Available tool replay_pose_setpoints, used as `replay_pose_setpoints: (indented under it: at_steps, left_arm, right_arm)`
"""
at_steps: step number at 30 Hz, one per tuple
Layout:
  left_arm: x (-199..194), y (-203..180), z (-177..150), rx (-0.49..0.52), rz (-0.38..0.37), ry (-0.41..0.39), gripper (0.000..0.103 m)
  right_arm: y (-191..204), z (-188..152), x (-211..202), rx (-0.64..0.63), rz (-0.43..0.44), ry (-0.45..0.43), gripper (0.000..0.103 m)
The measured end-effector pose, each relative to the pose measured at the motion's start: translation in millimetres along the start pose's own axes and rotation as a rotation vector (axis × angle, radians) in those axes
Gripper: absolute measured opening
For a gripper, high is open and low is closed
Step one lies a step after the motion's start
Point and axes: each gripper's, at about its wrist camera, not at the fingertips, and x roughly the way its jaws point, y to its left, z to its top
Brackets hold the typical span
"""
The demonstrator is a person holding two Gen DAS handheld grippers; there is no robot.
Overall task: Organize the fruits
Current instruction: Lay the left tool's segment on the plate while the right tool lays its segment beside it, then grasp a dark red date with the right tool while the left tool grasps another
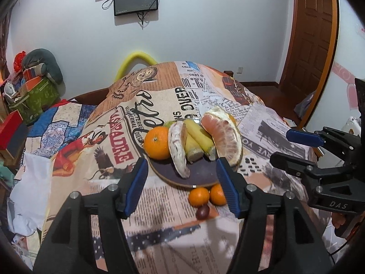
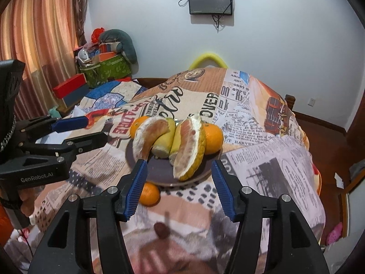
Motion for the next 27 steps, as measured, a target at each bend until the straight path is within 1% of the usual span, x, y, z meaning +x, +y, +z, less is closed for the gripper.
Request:
replay_pose_setpoints:
  at_steps: [6, 12, 17, 22, 25, 27]
  left_arm:
    - [-5, 1, -18, -0.009, -0.017, 0.039, 0.066]
    - [0, 2, -36, -0.009, -0.016, 0.085, 0.066]
    - [11, 2, -51, -0.009, -0.03, 0.126, 0.066]
    - [24, 3, -64, -0.002, -0.017, 0.15, 0.066]
    - [34, 5, -69, -0.011, -0.036, 0.175, 0.066]
    - [40, 6, -72, -0.025, -0.058, 0.19, 0.066]
  right_arm:
    - [6, -17, -4, 0.01, 0.0, 0.031, 0.059]
    - [10, -36, 1, 0.012, -0.003, 0.077, 0.059]
    - [13, -51, 11, 0.012, -0.005, 0.123, 0.059]
    - [19, -64, 22, 0.004, 0.0, 0.162, 0.059]
    - [20, -69, 31, -0.005, 0.008, 0.185, 0.059]
    - [22, -72, 33, -0.007, 0.008, 0.191, 0.056]
